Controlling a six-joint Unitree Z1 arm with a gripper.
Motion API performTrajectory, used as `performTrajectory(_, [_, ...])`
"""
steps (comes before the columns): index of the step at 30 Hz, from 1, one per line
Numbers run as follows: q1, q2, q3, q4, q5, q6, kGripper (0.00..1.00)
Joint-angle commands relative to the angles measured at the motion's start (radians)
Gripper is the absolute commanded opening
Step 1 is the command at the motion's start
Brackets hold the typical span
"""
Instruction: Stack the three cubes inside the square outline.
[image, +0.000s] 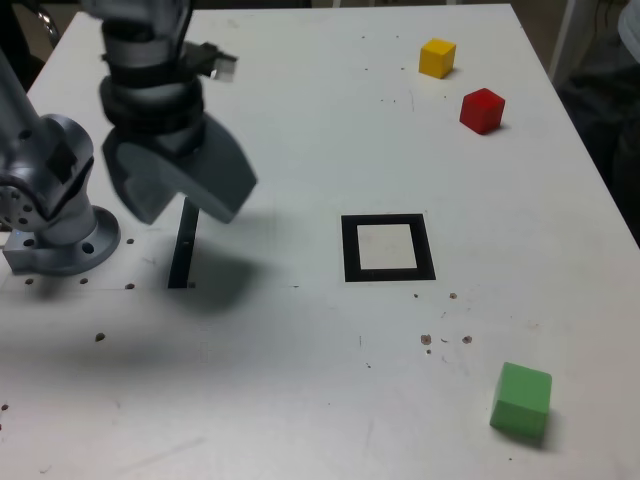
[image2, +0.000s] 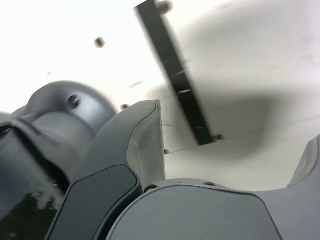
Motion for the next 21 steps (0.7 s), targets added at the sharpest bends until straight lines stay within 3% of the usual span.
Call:
performTrajectory(1, [0.009, 0.006, -0.049, 0.011, 0.009, 0.032, 1.0])
performTrajectory(13, [0.164, 0.069, -0.303, 0.142, 0.045, 0.239, 1.0])
performTrajectory(21, [0.246, 0.207, -0.526, 0.241, 0.07, 0.363, 0.99])
